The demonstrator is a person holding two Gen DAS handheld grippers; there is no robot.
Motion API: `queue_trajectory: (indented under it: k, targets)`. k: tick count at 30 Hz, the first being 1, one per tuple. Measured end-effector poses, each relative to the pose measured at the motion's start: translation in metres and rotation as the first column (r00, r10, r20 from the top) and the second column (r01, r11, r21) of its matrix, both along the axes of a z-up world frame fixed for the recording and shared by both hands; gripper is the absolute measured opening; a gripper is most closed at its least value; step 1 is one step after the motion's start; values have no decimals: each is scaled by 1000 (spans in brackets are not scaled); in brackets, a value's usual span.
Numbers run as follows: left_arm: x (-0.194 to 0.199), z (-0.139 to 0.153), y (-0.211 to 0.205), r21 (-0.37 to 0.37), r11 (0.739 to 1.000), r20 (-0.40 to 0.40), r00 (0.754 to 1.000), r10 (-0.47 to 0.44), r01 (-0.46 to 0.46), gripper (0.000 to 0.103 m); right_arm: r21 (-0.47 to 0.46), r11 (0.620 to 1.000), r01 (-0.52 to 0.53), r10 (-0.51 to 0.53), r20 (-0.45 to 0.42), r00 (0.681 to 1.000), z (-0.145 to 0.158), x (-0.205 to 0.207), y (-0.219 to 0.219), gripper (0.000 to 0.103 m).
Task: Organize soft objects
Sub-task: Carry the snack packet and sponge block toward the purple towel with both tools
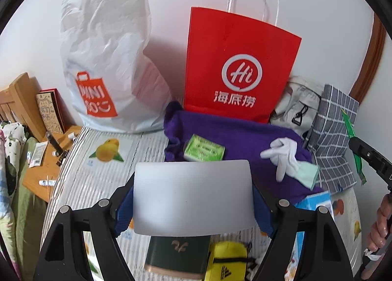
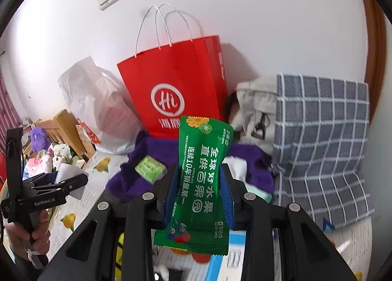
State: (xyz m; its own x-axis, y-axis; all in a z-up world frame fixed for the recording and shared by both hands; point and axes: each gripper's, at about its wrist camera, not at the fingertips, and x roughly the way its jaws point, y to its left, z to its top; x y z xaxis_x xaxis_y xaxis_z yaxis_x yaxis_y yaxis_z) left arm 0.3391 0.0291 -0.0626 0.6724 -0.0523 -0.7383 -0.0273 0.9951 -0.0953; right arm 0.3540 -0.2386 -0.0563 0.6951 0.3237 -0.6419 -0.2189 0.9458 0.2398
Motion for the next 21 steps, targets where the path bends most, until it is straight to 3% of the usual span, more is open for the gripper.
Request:
queue_trajectory:
  k: [9, 13, 21]
  targets:
    - [45, -3, -15, 17, 1000, -2, 1000, -27, 27, 79, -6, 1000, -19, 19, -53, 998, -33, 41, 2, 33]
    - [69, -16, -16, 23, 998, -14, 999, -50, 50, 80, -5, 1000, -30, 29, -140, 990, -60, 58, -2, 33]
    - [100, -56, 2, -47, 999, -129, 991, -27, 22, 80, -17, 998, -56, 50, -247, 968, -100, 72, -6, 33]
